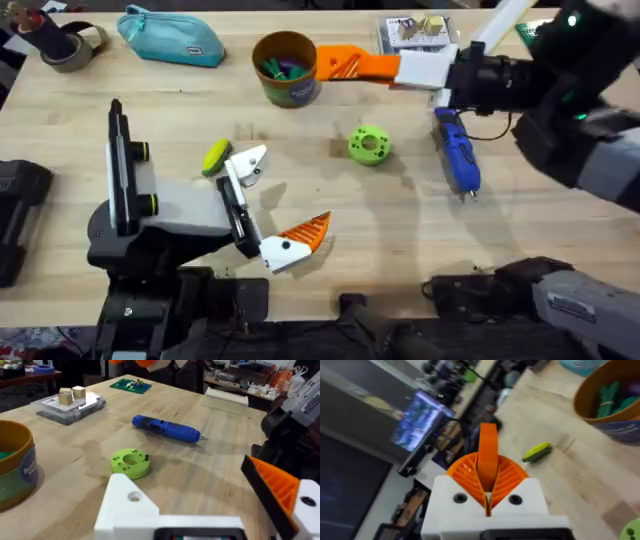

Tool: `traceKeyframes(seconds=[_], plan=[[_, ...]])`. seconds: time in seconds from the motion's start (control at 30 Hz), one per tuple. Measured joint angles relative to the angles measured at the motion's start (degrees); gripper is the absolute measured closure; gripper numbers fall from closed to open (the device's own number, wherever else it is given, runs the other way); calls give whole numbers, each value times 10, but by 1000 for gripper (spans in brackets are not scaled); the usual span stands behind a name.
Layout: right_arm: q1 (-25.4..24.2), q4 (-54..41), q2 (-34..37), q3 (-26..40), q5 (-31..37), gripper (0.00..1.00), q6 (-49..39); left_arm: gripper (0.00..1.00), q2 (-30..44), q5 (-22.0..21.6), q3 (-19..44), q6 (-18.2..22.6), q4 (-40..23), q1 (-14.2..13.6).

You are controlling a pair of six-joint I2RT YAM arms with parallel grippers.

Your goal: Pick up the gripper from the table and insert it into the empty holder that is missing its gripper. Then pick up a screw, insert it into the mounting hole, and use the screwdriver to tighten it. Finally, clean up the table by picking up the vegetable and placing it into the bucket.

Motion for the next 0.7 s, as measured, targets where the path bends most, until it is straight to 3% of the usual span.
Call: traceKeyframes(seconds=[0.17,0.37,0.7], plan=[[-23,204,51,-35,-70,993,159,9,0,0,0,0,0,0],[-29,344,141,-38,-154,993,305,9,0,0,0,0,0,0],[-12,355,239,-38,-223,993,384,9,0,0,0,0,0,0]])
